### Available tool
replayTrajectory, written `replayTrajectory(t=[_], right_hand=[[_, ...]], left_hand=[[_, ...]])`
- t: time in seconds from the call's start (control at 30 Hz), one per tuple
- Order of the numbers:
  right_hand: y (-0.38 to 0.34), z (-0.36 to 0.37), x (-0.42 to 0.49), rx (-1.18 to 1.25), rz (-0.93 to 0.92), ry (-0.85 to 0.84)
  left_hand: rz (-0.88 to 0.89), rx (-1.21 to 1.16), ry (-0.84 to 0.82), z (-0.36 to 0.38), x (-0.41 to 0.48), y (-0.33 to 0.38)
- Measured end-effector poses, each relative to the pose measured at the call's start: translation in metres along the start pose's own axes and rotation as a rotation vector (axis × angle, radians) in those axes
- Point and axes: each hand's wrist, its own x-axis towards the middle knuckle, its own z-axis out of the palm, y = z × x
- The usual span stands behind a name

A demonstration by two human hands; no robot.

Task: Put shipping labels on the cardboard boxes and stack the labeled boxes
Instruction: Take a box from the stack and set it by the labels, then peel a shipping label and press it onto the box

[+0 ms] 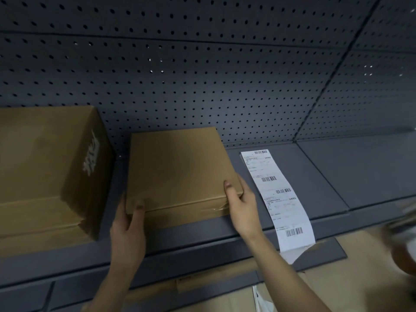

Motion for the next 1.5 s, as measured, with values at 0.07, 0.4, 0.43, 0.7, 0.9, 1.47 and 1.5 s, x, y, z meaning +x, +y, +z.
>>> replayTrajectory(t=[0.07,0.4,0.43,0.7,0.9,1.47,1.5], right_hand=[[-0.001,0.000,-0.001,-0.009,0.013,-0.004],[-0.002,-0.022,-0.010,-0.136,-0.004,-0.088],[-0.003,-0.027,-0.011,-0.134,-0.007,-0.098],[0.009,-0.107,-0.017,-0.078,-0.057,-0.076],[0.025,-0.167,-0.011,-0.244,-0.054,-0.097],[0.053,-0.220,-0.017,-0.570,0.069,-0.192],[0.053,-0.221,-0.016,-0.502,0.076,-0.168]], left_hand=[[-0.009,-0.020,-0.016,-0.001,0.000,-0.001],[0.062,0.054,0.037,-0.010,-0.007,0.014],[0.087,0.080,0.078,-0.012,-0.009,0.016],[0.511,0.251,0.131,0.021,-0.066,0.033],[0.382,0.329,-0.230,0.109,-0.117,0.022],[-0.001,0.497,-0.546,0.219,-0.151,-0.004],[-0.020,0.447,-0.553,0.219,-0.152,0.001]])
